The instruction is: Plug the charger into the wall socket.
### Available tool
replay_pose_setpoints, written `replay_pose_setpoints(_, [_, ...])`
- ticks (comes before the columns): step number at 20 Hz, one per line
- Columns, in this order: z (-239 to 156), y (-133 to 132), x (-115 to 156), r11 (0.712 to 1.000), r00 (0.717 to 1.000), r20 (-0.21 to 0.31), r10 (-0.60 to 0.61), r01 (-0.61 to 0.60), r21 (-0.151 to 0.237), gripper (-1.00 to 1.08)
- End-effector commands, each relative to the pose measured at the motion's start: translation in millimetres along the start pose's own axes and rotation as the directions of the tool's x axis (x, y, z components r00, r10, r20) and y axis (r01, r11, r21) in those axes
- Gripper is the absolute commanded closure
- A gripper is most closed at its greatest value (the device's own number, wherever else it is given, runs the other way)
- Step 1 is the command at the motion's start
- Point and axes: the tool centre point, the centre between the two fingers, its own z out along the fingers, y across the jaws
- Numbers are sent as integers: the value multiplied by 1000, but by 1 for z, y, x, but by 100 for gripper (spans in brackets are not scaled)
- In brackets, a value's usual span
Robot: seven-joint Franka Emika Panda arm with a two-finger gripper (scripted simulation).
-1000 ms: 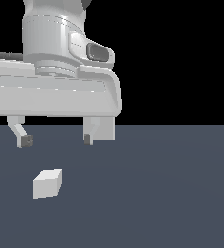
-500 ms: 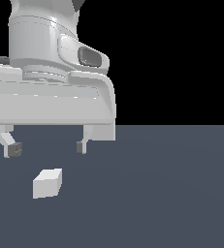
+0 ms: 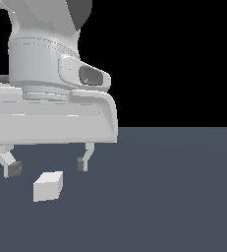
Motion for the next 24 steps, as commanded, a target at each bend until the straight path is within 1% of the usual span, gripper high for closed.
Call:
replay_pose_setpoints(1, [11, 0, -1, 1000, 1000, 0, 0, 0, 0, -92])
replay_pose_setpoints(5, [23, 0, -2, 1000, 1000, 0, 0, 0, 0, -92])
replay_pose_setpoints(9, [27, 0, -2, 1000, 1000, 0, 0, 0, -1, -92])
replay_pose_setpoints(10, [27, 0, -2, 1000, 1000, 0, 0, 0, -1, 108])
replay_pose_setpoints(24, [25, 1, 2, 1000, 1000, 0, 13, -13, -1, 108])
